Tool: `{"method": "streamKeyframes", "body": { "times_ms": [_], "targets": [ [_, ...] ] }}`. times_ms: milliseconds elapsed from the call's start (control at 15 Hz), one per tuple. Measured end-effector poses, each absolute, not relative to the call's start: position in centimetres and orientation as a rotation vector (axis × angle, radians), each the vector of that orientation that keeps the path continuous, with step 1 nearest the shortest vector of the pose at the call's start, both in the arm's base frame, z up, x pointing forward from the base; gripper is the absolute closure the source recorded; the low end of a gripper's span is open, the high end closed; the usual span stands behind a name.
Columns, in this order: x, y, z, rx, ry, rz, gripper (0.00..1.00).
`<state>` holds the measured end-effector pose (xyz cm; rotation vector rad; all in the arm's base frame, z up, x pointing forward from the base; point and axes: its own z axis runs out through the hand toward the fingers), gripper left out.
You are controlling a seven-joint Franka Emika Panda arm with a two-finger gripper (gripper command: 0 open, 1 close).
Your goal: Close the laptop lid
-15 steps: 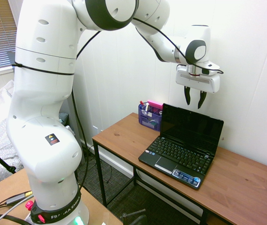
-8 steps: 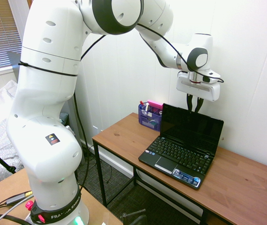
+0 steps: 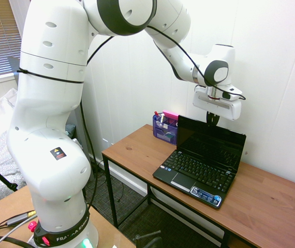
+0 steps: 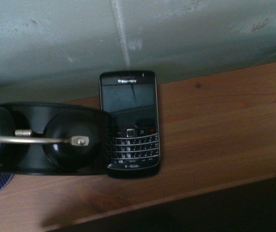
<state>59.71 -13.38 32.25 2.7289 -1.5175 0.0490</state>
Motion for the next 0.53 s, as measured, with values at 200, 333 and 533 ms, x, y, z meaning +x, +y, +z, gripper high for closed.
{"method": "streamKeyframes", "body": {
  "times_ms": [200, 333, 533],
  "targets": [
    [58.2, -13.4, 32.1, 2.727, -1.526, 0.048, 1.0],
    [57.0, -13.4, 31.7, 2.72, -1.533, 0.027, 1.0],
    [55.3, -13.6, 30.7, 2.71, -1.547, 0.001, 1.0]
  ]
}}
